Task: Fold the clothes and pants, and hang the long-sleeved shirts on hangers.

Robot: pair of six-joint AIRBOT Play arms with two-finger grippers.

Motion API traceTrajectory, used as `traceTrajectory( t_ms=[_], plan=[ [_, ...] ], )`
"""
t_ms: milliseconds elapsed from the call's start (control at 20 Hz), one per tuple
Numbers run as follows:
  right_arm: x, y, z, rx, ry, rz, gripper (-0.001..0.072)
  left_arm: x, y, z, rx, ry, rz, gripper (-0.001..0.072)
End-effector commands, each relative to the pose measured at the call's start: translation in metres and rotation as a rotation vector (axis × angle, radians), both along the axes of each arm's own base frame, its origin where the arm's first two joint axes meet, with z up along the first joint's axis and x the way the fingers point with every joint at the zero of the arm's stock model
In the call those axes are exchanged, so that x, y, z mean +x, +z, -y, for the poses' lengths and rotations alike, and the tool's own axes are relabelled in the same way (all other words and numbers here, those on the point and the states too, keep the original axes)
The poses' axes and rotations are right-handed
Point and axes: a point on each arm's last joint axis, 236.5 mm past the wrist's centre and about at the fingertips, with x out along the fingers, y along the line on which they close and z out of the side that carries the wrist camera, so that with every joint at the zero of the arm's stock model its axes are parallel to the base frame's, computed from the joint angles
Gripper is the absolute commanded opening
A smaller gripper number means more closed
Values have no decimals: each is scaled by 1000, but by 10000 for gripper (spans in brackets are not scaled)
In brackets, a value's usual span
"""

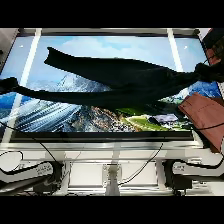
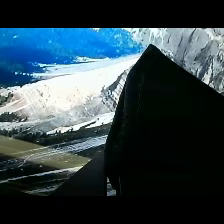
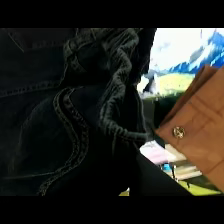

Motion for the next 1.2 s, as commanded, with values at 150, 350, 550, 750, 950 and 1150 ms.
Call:
traceTrajectory(
  t_ms=[150, 350, 550, 750, 950, 1150],
  plan=[
    [-51, -22, -15, -42, 17, 60, 36, 20, 0, 1, 18, -38, 60, 22],
    [-88, -46, -27, -65, -13, 134, 36, 92, 38, 13, -34, 4, 398, 23],
    [-122, -92, -38, -36, -34, 66, 36, 157, 64, 35, -104, 54, 670, 22],
    [-127, -112, -43, -3, -82, 58, 37, 199, 20, 95, -170, 4, 674, 22],
    [-122, -111, -42, -5, -86, 80, 37, 213, 0, 164, -163, -125, 658, 22],
    [-122, -108, -38, -24, -80, 80, 37, 173, 26, 145, 90, -300, 527, 20]
  ],
)
